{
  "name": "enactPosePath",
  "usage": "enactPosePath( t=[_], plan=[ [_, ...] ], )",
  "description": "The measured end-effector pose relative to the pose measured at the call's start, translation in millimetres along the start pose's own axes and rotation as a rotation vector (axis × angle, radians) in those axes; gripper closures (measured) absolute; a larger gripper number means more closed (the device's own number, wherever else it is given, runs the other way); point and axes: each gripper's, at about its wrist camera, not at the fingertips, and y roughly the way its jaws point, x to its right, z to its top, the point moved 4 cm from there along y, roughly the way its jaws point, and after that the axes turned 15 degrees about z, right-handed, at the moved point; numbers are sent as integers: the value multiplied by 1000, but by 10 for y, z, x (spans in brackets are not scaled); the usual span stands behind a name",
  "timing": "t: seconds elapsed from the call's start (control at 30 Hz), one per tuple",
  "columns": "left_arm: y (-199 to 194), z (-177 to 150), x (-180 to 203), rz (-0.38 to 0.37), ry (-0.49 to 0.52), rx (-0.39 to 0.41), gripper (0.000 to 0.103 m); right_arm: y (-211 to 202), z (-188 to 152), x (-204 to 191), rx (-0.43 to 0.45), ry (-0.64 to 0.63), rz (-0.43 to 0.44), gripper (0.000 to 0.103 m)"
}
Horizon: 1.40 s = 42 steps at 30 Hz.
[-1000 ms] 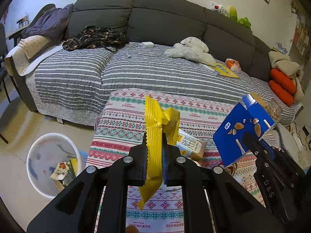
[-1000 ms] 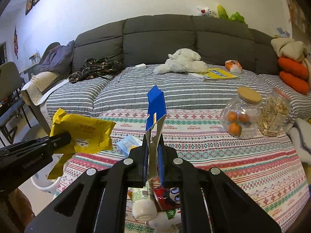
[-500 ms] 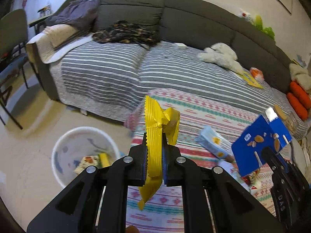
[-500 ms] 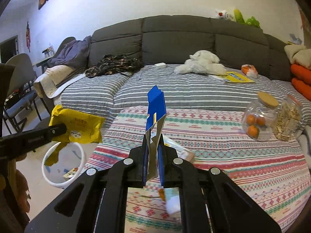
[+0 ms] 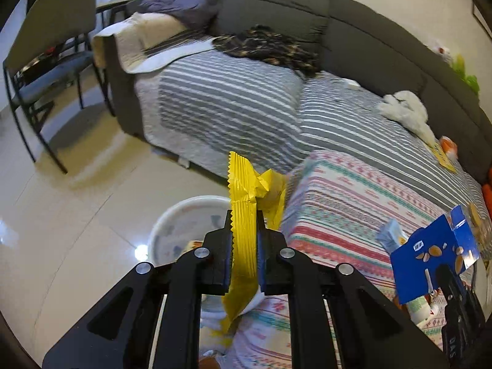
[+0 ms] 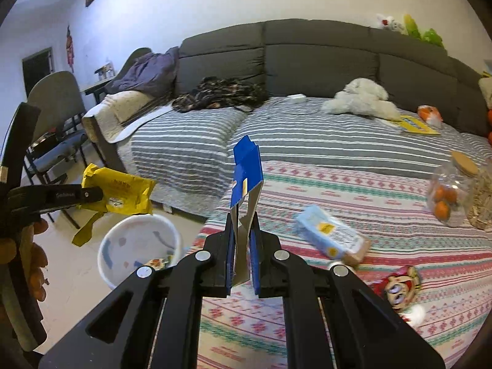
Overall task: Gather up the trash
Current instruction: 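Carry the yellow wrapper to the white bin and open the left gripper, then release the blue wrapper into the white bin with the right gripper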
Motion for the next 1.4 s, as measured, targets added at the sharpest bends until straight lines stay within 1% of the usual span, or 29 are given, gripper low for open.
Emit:
enactPosePath(
  t=[0.03, 0.1, 0.13, 0.23, 0.33, 0.47, 0.67, 0.73, 0.77, 0.8, 0.83, 0.87, 0.9, 0.97, 1.03, 1.13, 1.2, 1.23, 1.27, 1.3, 1.33, 1.4],
  plan=[
    [5, 18, -68, 16, -12, -2, 86, 36, -5, -48, -5, -3, 8, 94],
    [-11, 38, -162, 31, -33, 3, 59, 126, -17, -155, -15, -12, 28, 94],
    [-22, 59, -238, 35, -55, 11, 56, 166, -17, -206, -17, -13, 37, 94],
    [-52, 113, -396, 30, -102, 16, 56, 345, -26, -361, -26, 16, 83, 94],
    [-85, 143, -526, 52, -134, 29, 56, 531, -37, -515, -43, 37, 121, 94],
    [-142, 179, -659, 80, -152, 59, 56, 734, -57, -757, -62, 27, 157, 94],
    [-185, 242, -862, 81, -204, 72, 56, 977, -13, -1096, -74, -12, 202, 94],
    [-204, 253, -923, 84, -220, 80, 56, 1056, 14, -1158, -86, -23, 222, 88],
    [-212, 261, -947, 87, -225, 84, 56, 1106, 25, -1176, -92, -26, 218, 85],
    [-223, 268, -975, 94, -228, 89, 56, 1145, 40, -1179, -94, -25, 210, 67],
    [-231, 269, -994, 100, -229, 92, 56, 1163, 53, -1173, -93, -19, 204, 51],
    [-230, 273, -999, 103, -229, 92, 55, 1168, 65, -1163, -85, -9, 198, 30],
    [-229, 273, -1006, 104, -228, 92, 54, 1149, 75, -1140, -71, 0, 189, 29],
    [-229, 268, -1012, 105, -227, 92, 53, 1141, 91, -1108, -72, 4, 180, 29],
    [-233, 265, -1013, 105, -226, 95, 48, 1135, 108, -1064, -72, 4, 160, 29],
    [-245, 254, -952, 104, -212, 102, 45, 1086, 119, -969, -74, 3, 116, 29],
    [-260, 245, -884, 109, -195, 109, 36, 1044, 134, -905, -71, 2, 90, 29],
    [-262, 241, -845, 110, -188, 112, 34, 1011, 142, -859, -69, 3, 71, 28],
    [-270, 233, -804, 111, -179, 114, 30, 992, 149, -826, -67, 5, 56, 24],
    [-277, 225, -767, 114, -171, 117, 24, 943, 162, -771, -58, 9, 29, 21],
    [-290, 210, -714, 120, -163, 122, 21, 918, 169, -740, -54, 11, 16, 19],
    [-309, 187, -639, 130, -153, 128, 11, 827, 189, -632, -42, 24, -30, 11]
  ],
)
